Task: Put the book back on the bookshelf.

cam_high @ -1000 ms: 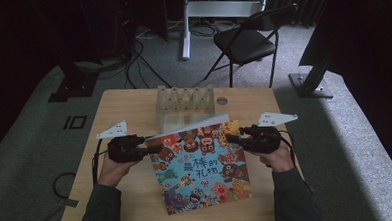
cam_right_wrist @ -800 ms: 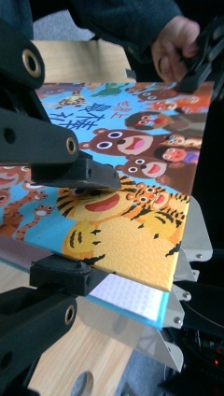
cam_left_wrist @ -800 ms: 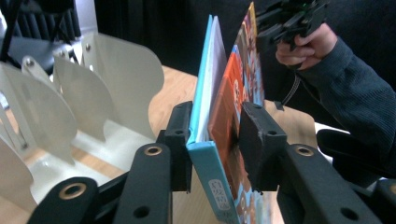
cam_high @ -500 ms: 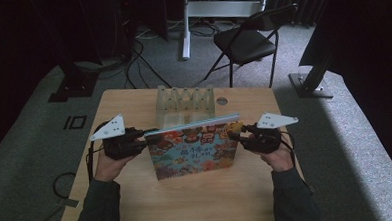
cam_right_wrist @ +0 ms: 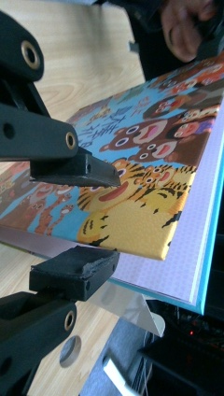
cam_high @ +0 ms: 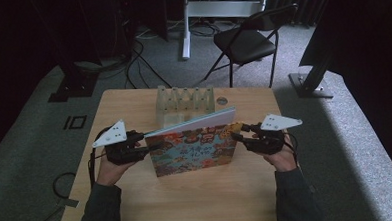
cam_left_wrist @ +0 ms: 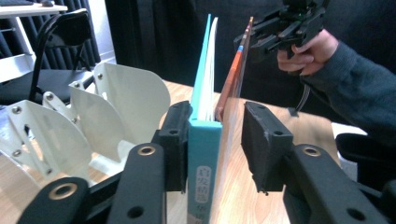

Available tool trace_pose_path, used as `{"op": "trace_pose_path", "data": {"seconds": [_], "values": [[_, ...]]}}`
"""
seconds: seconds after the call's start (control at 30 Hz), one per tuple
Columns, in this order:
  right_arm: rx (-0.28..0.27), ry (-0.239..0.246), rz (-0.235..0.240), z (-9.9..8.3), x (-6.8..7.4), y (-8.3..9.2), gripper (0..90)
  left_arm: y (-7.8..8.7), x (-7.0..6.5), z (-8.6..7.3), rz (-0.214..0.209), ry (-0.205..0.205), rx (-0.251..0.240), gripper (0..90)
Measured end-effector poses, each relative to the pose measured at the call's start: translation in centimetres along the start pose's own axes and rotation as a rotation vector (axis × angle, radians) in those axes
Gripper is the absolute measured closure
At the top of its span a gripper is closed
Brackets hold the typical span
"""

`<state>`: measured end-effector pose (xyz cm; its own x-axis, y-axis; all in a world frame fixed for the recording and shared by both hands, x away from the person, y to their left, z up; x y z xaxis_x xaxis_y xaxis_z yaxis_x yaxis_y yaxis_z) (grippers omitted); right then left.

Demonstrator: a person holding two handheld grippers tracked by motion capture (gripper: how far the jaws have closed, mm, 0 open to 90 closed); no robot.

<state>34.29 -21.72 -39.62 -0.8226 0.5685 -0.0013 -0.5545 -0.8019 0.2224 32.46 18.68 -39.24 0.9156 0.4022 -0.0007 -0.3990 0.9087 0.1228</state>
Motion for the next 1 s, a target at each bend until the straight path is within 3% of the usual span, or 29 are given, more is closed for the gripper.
{"op": "trace_pose_path", "data": {"seconds": [0.27, 0.43, 0.57, 1.0], "values": [[0.014, -0.011, -0.011, -0.9, -0.2, 0.3, 57.3, -1.4, -0.4, -1.1, 0.029, -0.019, 0.024, 58.4], [0.027, -0.015, -0.025, -1.3, -0.4, 0.5, 57.2, -1.5, -0.5, -1.3, 0.057, -0.023, -0.001, 58.5], [0.028, -0.021, -0.036, -1.8, -0.6, 0.8, 57.2, -1.4, -0.4, -1.4, 0.059, -0.022, -0.009, 63.1], [0.064, -0.062, -0.073, -4.0, -1.3, 1.7, 57.1, -1.9, -0.4, -1.6, 0.055, -0.024, -0.031, 64.4]]}}
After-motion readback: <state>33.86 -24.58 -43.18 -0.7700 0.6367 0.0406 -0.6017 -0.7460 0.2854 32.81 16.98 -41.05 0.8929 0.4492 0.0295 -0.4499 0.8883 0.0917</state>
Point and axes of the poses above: each handheld gripper's, and its own axes: y roughly backward along the jaws, z roughly out of its top, x roughly to its left, the point moved 2 cm from there along -y, roughly forward along the jaws, and after that the axes turned 7 degrees about -x, right-handed, at the moved point
